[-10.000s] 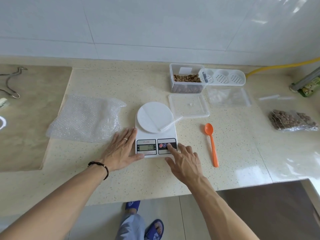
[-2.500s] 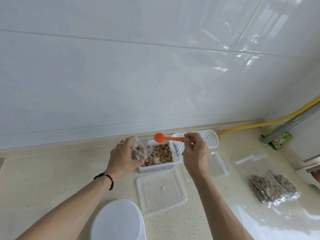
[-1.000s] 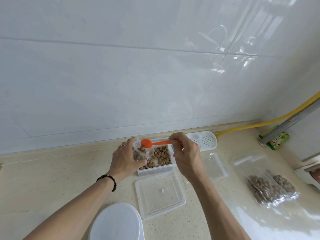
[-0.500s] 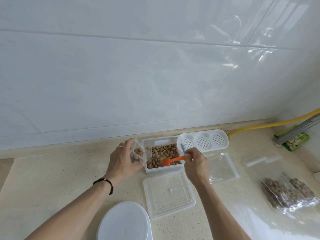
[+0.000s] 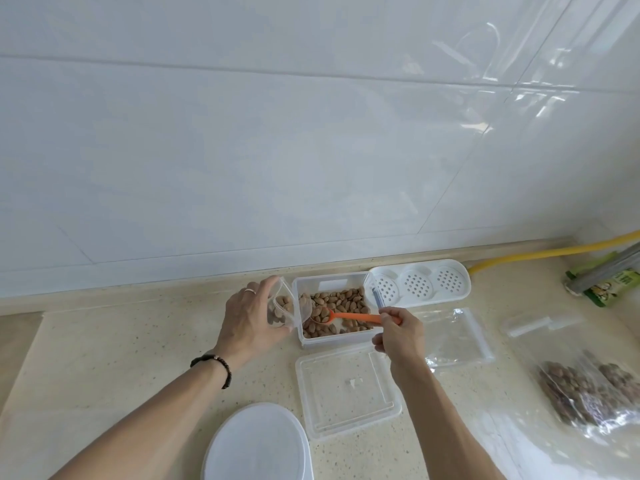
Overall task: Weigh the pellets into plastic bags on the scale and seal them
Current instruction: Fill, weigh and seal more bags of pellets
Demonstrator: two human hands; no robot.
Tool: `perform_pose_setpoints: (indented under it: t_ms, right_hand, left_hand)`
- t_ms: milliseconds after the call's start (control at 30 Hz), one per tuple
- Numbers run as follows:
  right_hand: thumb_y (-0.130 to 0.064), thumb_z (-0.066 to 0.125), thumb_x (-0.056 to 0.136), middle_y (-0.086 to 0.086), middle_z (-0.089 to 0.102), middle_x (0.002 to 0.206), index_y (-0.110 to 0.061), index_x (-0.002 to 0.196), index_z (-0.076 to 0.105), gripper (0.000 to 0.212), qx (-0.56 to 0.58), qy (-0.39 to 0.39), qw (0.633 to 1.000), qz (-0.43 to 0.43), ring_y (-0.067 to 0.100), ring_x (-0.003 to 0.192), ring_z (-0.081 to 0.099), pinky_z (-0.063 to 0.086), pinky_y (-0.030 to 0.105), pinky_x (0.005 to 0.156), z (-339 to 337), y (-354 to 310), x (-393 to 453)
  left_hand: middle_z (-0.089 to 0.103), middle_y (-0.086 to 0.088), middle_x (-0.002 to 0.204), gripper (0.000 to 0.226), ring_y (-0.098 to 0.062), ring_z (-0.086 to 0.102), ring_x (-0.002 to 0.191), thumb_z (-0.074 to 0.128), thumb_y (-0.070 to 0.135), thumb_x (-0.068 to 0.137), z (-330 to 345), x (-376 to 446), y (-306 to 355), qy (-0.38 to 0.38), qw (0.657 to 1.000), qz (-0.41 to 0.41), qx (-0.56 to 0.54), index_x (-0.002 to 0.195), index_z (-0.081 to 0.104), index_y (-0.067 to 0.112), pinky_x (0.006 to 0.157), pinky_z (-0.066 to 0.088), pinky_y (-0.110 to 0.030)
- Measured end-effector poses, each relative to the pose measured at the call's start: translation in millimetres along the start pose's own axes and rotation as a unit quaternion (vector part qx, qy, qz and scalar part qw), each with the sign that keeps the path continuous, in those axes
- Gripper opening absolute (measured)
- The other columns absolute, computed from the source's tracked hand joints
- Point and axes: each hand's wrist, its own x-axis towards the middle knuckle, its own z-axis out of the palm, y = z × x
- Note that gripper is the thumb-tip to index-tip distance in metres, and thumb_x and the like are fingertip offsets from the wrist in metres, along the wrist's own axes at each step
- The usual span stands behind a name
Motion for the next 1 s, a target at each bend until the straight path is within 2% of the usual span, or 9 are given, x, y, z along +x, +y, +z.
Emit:
perform_pose_setpoints:
  t_ms: [200,333,467,567,633,700,800,933,1000]
  right_hand:
    - [-0.005,0.049,0.099,0.011,0.073,0.086,-0.008,0.101,0.062,0.014,0.061,0.012,0.998,0.007,0.015,0.047,0.050,0.045,0.027,0.048,-20,-13,-2]
    - [-0.004,0.050,0.098,0.016,0.072,0.092,-0.012,0.093,0.063,0.017,0.068,0.010,0.997,-0.047,0.013,0.044,0.051,0.045,0.025,0.045,-29,-39,-13]
    - [-0.004,0.051,0.097,0.011,0.069,0.083,-0.015,0.091,0.065,0.018,-0.007,-0.011,0.982,-0.189,0.014,0.044,0.054,0.046,0.027,0.045,-28,-62,-33]
    - [-0.006,0.053,0.095,-0.005,0.061,0.065,-0.019,0.086,0.064,0.020,-0.126,-0.055,0.927,-0.350,0.021,0.053,0.056,0.046,0.035,0.052,-24,-69,-51]
    - [-0.004,0.053,0.095,-0.014,0.056,0.061,-0.017,0.087,0.064,0.019,-0.167,-0.056,0.890,-0.421,0.013,0.054,0.054,0.041,0.027,0.052,-26,-70,-62]
    - [-0.003,0.054,0.095,-0.019,0.053,0.062,-0.014,0.088,0.065,0.017,-0.169,-0.028,0.870,-0.463,0.008,0.054,0.050,0.035,0.016,0.052,-31,-73,-71]
    - [-0.002,0.056,0.094,-0.017,0.057,0.066,-0.014,0.090,0.066,0.016,-0.158,0.004,0.864,-0.477,0.007,0.055,0.052,0.037,0.016,0.051,-42,-71,-82]
    - [-0.006,0.057,0.095,-0.011,0.065,0.071,-0.028,0.090,0.065,0.024,-0.086,0.040,0.908,-0.407,0.015,0.061,0.062,0.051,0.031,0.056,-60,-67,-99]
    - [-0.006,0.057,0.095,-0.005,0.067,0.071,-0.025,0.092,0.068,0.022,-0.027,0.072,0.934,-0.350,0.013,0.059,0.063,0.052,0.032,0.055,-72,-65,-109]
  left_hand:
    - [0.056,-0.001,0.112,0.082,-0.023,0.052,0.110,0.073,0.048,0.066,0,6,8,-0.003,0.999,0.003,0.055,0.138,0.039,0.028,0.106,0.030,-0.045]
    - [0.053,0.000,0.111,0.078,-0.024,0.051,0.110,0.074,0.044,0.068,-2,10,23,-0.013,0.998,0.005,0.064,0.135,0.038,0.028,0.105,0.027,-0.042]
    - [0.053,0.000,0.115,0.080,-0.022,0.049,0.114,0.075,0.045,0.067,-2,12,39,-0.027,0.999,-0.007,0.043,0.135,0.036,0.031,0.108,0.027,-0.042]
    - [0.055,0.000,0.116,0.082,-0.022,0.051,0.113,0.075,0.047,0.064,-1,10,48,-0.026,1.000,-0.010,-0.003,0.134,0.037,0.030,0.105,0.033,-0.042]
    - [0.055,0.000,0.114,0.083,-0.020,0.052,0.109,0.076,0.046,0.064,-4,7,54,-0.019,0.999,-0.023,-0.041,0.136,0.038,0.027,0.098,0.038,-0.039]
    - [0.053,-0.001,0.118,0.086,-0.020,0.050,0.110,0.077,0.043,0.065,-8,3,60,-0.021,0.997,-0.029,-0.067,0.139,0.036,0.025,0.094,0.040,-0.036]
    - [0.049,-0.002,0.122,0.086,-0.019,0.047,0.113,0.077,0.040,0.067,-15,-4,69,-0.028,0.995,-0.025,-0.092,0.140,0.034,0.024,0.092,0.039,-0.034]
    - [0.048,-0.003,0.122,0.088,-0.020,0.046,0.114,0.078,0.041,0.065,-19,-16,79,-0.030,0.993,-0.012,-0.114,0.139,0.034,0.024,0.094,0.038,-0.034]
    - [0.048,-0.002,0.120,0.087,-0.020,0.046,0.114,0.079,0.040,0.065,-21,-23,85,-0.025,0.992,0.000,-0.123,0.138,0.035,0.022,0.095,0.039,-0.035]
